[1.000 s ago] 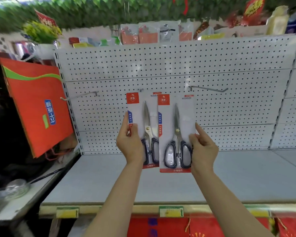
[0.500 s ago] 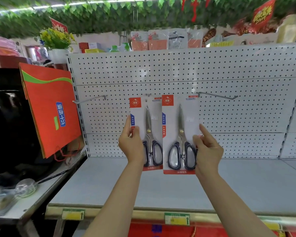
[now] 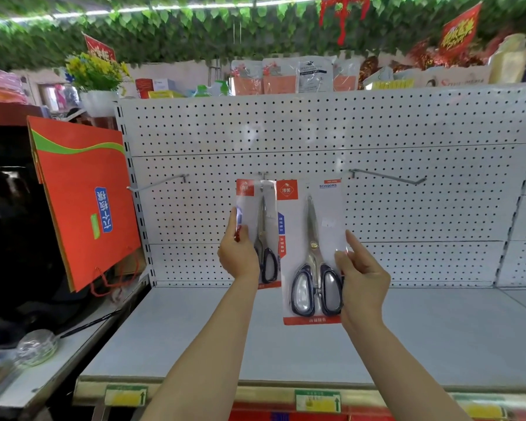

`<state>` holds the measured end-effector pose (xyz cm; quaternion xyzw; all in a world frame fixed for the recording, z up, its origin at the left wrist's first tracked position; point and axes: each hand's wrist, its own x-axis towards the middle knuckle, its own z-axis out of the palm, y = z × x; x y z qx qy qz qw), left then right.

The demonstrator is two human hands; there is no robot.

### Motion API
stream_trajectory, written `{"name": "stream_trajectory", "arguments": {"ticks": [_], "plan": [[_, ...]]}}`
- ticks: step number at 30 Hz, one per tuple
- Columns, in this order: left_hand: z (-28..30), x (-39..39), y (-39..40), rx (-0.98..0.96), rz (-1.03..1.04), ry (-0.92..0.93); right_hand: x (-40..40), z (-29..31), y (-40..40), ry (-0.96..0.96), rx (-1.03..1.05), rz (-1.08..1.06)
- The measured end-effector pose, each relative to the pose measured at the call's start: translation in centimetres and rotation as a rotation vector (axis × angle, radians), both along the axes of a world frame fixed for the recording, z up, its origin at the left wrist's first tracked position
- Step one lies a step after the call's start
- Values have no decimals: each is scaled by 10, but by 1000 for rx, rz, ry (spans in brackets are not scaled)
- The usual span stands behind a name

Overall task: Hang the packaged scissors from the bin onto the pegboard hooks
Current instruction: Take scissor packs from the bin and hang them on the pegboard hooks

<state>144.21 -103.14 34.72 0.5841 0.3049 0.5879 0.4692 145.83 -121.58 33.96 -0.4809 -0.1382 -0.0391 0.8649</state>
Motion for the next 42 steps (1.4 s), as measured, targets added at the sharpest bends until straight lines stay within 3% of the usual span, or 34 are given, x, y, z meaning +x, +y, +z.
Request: {"name": "stream_trajectory", "arguments": {"ticks": [5,9,12,14,17,21,27,42], "plan": [[-7,-1,15,-12,-19,40,-8,4,18,-2,0,27],[4,-16,27,-29,-60,-89,-16,5,41,-20,-1,69],[37,-36,31,137,-169,-218,-21,2,57,-31,7,86],[60,-46,26,345,-276,-93,-22,-4,67,-9,12,81],[77,-48,27,617,-251,304,-21,-12,80,32,11,58],[72,-42,32,717,-165,561,-15,-16,91,60,23,59],[68,-19,39,745,-146,616,5,-23,106,86,-34,41],[62,-7,52,713,-207,621,53,-23,116,-70,-478,87]]}}
